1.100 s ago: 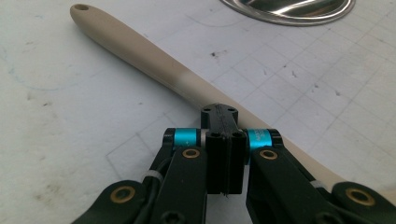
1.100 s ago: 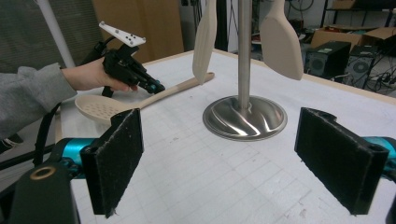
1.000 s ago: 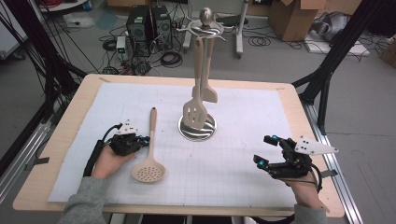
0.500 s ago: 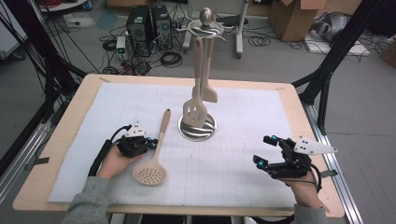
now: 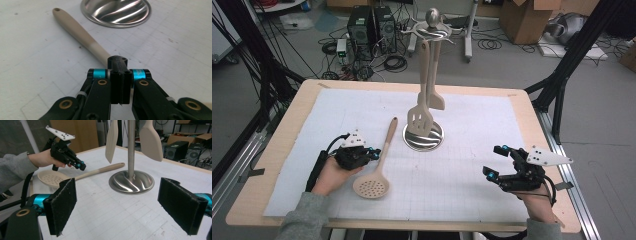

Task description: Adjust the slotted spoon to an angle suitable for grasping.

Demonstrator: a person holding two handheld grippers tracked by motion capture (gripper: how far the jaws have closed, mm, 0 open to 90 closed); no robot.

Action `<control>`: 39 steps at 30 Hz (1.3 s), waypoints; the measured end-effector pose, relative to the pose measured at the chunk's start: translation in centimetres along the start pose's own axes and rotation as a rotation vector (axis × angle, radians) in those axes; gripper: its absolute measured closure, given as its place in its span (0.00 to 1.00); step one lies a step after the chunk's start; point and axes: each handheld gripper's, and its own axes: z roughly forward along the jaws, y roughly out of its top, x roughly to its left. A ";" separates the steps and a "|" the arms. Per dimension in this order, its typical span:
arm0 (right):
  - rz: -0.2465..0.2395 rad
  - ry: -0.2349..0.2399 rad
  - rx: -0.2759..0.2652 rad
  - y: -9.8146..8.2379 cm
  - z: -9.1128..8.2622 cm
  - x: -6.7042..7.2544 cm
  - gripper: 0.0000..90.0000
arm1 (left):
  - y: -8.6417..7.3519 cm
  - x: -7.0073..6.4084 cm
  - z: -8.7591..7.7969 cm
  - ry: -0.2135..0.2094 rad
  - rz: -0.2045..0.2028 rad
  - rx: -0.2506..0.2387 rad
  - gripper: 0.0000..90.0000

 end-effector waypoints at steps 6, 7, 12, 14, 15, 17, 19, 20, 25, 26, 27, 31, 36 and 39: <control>0.000 0.005 -0.001 0.0 0.0 0.0 0.16 | 0.7 -1.9 0.6 -0.058 0.026 0.038 0.99; 0.006 0.008 -0.004 0.0 0.0 0.0 0.16 | 0.8 -2.0 0.7 -0.061 0.030 0.048 0.99; 0.009 0.012 -0.019 0.1 -0.2 0.0 0.16 | 0.8 -2.8 1.5 -0.040 0.072 0.125 0.99; -0.001 0.003 -0.024 0.1 -0.2 0.0 0.16 | 0.7 -3.1 1.7 -0.032 0.086 0.150 0.99; 0.003 0.000 -0.026 0.1 -0.2 0.0 0.16 | 0.6 -3.2 1.7 -0.029 0.089 0.157 0.99; -0.002 -0.002 -0.028 0.1 -0.2 0.0 0.16 | 0.5 -3.3 1.8 -0.021 0.109 0.182 0.99; 0.002 -0.003 -0.025 0.1 -0.2 0.0 0.16 | 0.5 -3.5 1.7 -0.018 0.116 0.190 0.99; 0.001 -0.003 -0.026 0.1 -0.2 0.0 0.16 | 0.6 -3.6 1.7 -0.014 0.124 0.200 0.99; 0.003 0.001 -0.019 0.0 0.0 0.0 0.16 | 0.7 -3.9 1.4 -0.017 0.135 0.224 1.00; -0.003 0.001 -0.019 0.0 0.0 0.0 0.16 | 0.7 -3.8 1.3 -0.019 0.132 0.233 1.00; 0.000 0.003 -0.019 0.0 0.1 0.0 0.16 | 0.6 -3.8 1.3 -0.020 0.125 0.232 1.00; 0.002 0.006 -0.011 0.0 0.3 0.0 0.16 | 0.2 -3.8 0.6 -0.019 0.130 0.246 1.00; 0.002 0.014 -0.003 0.0 0.7 0.0 0.16 | -0.5 -4.0 -0.7 -0.012 0.138 0.269 1.00; 0.003 0.016 0.004 0.0 0.8 0.1 0.16 | -1.1 -3.9 -1.6 -0.014 0.134 0.271 1.00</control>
